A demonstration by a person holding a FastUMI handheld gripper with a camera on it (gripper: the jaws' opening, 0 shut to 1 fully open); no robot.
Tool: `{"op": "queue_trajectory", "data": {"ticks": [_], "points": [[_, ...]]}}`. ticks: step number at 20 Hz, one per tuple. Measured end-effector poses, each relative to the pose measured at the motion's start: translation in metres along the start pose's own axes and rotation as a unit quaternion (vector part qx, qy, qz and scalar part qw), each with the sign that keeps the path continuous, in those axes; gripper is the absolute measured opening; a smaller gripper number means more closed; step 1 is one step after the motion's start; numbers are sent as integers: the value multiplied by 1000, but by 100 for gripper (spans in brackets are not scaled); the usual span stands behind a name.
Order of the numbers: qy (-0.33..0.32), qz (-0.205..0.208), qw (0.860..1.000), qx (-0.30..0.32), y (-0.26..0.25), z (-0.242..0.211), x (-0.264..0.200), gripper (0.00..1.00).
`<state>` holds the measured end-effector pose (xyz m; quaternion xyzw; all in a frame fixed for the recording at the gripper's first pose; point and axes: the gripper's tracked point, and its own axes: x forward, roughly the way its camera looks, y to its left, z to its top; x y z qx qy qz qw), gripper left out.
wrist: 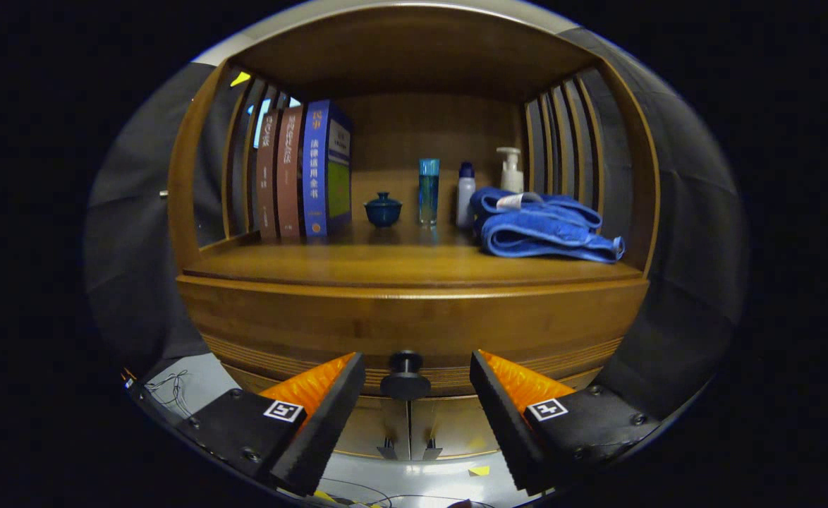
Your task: Pull open the drawer, take out the items inside it, and place them on the countertop above the cabinet.
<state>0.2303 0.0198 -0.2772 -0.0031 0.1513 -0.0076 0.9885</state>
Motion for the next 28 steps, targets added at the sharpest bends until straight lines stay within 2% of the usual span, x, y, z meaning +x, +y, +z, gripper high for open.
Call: {"op": "queue_trajectory", "data": {"ticks": [1, 4, 7, 8, 9, 12, 28], "points": [[5, 2, 1000, 5, 3, -5, 6, 98], [11, 13, 1000, 21, 10, -14, 19, 68], [14, 11, 1000, 15, 10, -17, 24, 53], [11, 13, 1000, 16, 11, -19, 27, 53], [10, 14, 1000, 17, 11, -15, 20, 44], [7, 17, 1000, 18, 11, -18, 22, 35], [12, 17, 1000, 14, 6, -45, -73, 35]]}}
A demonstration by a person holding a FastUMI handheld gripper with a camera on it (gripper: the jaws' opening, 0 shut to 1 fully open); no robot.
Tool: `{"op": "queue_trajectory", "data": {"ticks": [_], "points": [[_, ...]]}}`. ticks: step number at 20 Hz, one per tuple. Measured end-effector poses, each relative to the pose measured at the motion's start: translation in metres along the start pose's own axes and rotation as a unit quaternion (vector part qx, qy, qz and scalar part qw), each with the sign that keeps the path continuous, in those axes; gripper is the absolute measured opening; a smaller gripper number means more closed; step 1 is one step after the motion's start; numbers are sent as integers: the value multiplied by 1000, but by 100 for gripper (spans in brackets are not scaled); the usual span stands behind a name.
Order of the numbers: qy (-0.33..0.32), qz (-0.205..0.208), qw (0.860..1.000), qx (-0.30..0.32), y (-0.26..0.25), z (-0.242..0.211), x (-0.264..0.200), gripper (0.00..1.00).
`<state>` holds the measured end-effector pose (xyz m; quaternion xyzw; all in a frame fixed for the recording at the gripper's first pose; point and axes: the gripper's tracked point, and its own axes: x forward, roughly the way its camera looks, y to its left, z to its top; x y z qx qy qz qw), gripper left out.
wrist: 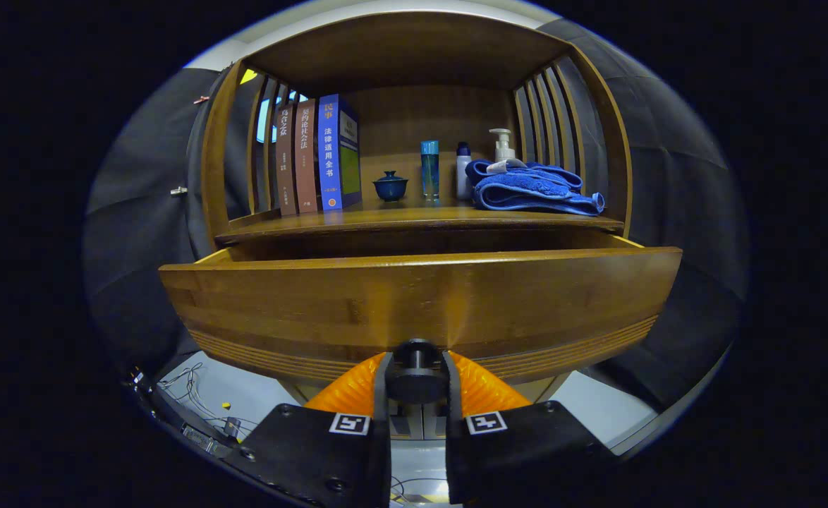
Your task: Pull open the drawer, take out the items inside it, and place them on the countertop above the cabinet.
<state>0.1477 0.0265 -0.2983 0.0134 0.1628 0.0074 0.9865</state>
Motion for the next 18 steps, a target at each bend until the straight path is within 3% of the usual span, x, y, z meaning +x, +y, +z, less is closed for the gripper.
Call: {"op": "queue_trajectory", "data": {"ticks": [11, 17, 18], "points": [[8, -2, 1000, 4, 1, -25, -59, 35], [12, -1, 1000, 3, 1, -28, -61, 35], [10, 3, 1000, 9, 2, -27, -61, 40]]}}
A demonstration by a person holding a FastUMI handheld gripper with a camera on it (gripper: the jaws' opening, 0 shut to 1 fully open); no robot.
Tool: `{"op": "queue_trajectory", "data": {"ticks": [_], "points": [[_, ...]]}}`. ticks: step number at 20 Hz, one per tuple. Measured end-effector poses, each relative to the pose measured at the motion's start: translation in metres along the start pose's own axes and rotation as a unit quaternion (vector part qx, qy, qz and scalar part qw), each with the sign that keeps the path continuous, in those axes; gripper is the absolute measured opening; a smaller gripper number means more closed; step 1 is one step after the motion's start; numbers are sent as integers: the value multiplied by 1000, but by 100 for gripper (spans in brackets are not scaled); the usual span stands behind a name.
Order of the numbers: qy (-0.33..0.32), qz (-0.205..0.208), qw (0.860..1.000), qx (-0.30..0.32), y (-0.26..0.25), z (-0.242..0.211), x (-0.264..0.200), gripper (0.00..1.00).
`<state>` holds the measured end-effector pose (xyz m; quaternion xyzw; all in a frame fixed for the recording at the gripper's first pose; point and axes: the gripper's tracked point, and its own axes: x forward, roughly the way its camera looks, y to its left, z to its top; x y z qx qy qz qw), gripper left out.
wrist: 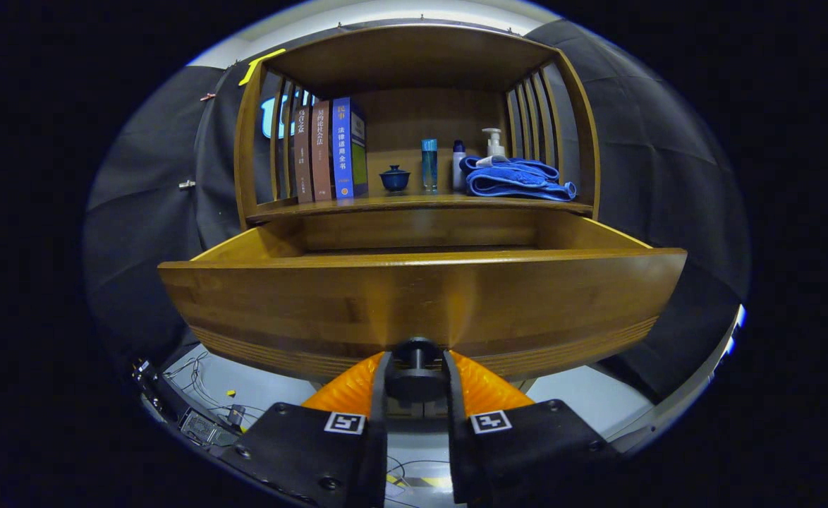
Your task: Pull open the drawer, take out the items inside it, and place them on the countertop above the cabinet.
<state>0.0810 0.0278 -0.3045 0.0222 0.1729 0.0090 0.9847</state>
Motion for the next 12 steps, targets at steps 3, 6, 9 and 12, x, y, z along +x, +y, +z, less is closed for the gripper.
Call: {"op": "queue_trajectory", "data": {"ticks": [3, 6, 9, 12], "points": [[-2, -1, 1000, 16, -7, -3, -4, 52], [4, 1, 1000, 11, -11, -2, -12, 100], [-22, 11, 1000, 1, -12, 23, -29, 100], [-32, 26, 999, -22, -10, 52, -44, 100]]}}
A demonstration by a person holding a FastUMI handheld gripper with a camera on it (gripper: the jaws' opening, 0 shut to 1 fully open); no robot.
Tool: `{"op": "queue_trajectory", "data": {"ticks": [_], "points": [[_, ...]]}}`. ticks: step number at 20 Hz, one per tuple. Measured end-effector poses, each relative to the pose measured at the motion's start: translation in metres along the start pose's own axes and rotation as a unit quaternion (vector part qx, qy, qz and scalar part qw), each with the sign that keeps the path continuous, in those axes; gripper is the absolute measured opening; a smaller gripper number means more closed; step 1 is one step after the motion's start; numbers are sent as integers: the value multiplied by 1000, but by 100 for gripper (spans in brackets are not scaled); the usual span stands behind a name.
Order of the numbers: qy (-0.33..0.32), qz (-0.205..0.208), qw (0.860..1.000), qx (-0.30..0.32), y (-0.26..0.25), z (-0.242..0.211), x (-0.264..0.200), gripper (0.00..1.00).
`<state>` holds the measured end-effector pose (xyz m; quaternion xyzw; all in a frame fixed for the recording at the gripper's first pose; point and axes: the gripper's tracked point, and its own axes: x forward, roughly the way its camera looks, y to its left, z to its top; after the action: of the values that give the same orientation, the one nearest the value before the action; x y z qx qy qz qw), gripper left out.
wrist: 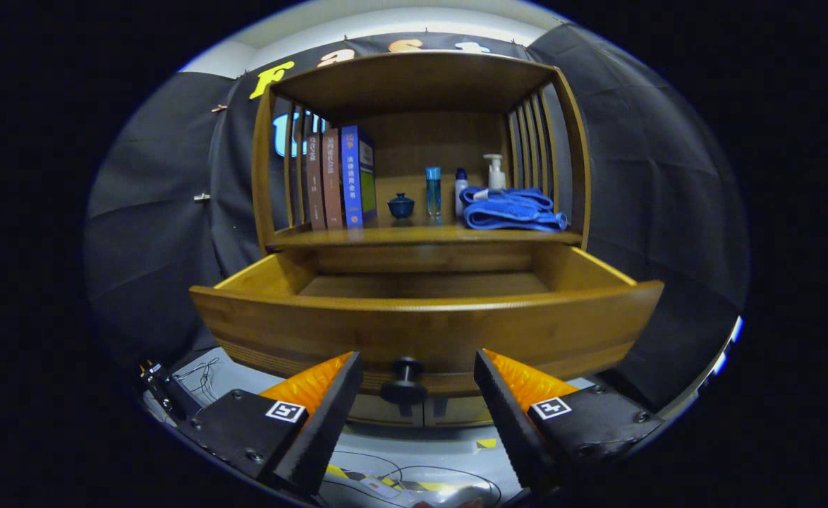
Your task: Pull open the drawer, take out the items inside it, and place them on the countertop above the cabinet.
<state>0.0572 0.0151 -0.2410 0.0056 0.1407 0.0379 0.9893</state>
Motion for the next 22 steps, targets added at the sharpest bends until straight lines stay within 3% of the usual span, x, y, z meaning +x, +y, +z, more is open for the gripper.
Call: {"op": "queue_trajectory", "data": {"ticks": [7, 12, 16, 22], "points": [[29, 10, 998, -59, 2, 68, 11, 100], [97, 21, 995, -3, 7, 90, 58, 99], [199, 66, 976, 59, 11, 78, 104, 100], [339, 44, 935, 94, -9, 21, 155, 100]]}}
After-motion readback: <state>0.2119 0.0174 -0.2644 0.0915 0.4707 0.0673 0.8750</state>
